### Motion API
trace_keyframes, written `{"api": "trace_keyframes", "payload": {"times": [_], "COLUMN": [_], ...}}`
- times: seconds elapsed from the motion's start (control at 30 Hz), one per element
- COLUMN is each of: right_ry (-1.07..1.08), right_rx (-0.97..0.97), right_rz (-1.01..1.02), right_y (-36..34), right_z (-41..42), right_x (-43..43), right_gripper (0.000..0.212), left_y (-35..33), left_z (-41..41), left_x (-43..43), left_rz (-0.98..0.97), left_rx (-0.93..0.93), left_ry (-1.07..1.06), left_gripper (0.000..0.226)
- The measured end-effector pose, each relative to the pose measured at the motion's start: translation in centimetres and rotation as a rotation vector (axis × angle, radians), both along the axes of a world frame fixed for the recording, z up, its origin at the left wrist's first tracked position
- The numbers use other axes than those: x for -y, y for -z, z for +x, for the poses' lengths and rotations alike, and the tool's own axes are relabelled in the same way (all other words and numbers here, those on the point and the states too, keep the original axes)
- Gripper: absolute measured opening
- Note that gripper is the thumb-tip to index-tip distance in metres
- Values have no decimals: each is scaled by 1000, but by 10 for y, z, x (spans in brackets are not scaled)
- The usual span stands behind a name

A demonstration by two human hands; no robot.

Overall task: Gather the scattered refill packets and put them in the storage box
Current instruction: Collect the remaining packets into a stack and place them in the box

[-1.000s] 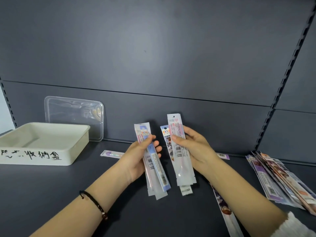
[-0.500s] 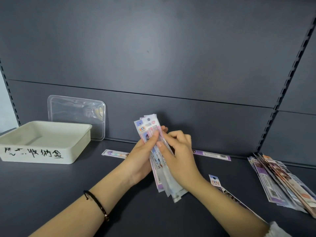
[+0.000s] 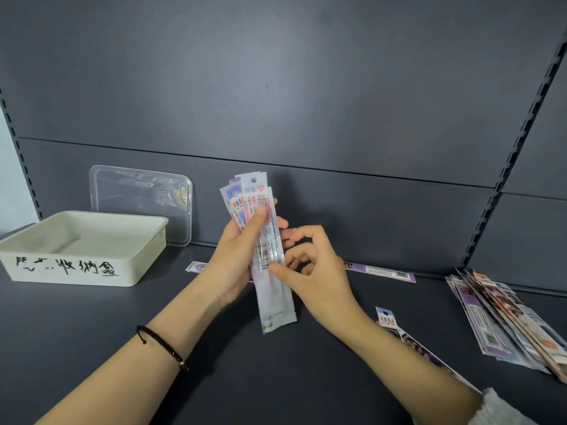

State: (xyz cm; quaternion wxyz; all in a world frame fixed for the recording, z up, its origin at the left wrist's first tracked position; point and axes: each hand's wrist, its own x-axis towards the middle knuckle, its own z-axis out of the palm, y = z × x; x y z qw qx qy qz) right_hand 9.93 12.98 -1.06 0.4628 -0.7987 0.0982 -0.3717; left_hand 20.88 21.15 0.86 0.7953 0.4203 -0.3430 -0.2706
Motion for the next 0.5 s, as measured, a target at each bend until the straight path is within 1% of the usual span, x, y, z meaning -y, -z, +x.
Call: {"api": "trace_keyframes", "payload": {"times": [0.1, 0.13, 0.2, 0.27, 0.33, 0.43, 0.47, 0.5], "right_ry": [38, 59, 122, 189, 212, 199, 172, 143], "right_rx": [51, 63, 76, 72, -31, -267, -354, -453], "right_rz": [8, 7, -5, 13, 24, -134, -213, -305], "right_y": [-2, -2, 0, 2, 7, 15, 17, 19], "right_z": [1, 1, 0, 0, 2, 15, 21, 27], "right_x": [-4, -3, 3, 15, 27, 38, 38, 36], "right_gripper": [37, 37, 34, 26, 15, 4, 10, 24], "left_y": [7, 8, 5, -3, -8, -7, -7, -7], "left_z": [-10, -12, -8, 7, 26, 44, 46, 47], "left_x": [4, 5, 4, -2, -12, -19, -18, -17], "left_rz": [6, 6, -24, -67, -89, -92, -82, -65], "left_rx": [46, 44, 2, -54, -93, -132, -135, -130], "left_ry": [27, 27, -22, -106, -153, -122, -110, -101], "left_gripper": [38, 37, 23, 13, 8, 6, 7, 8]}}
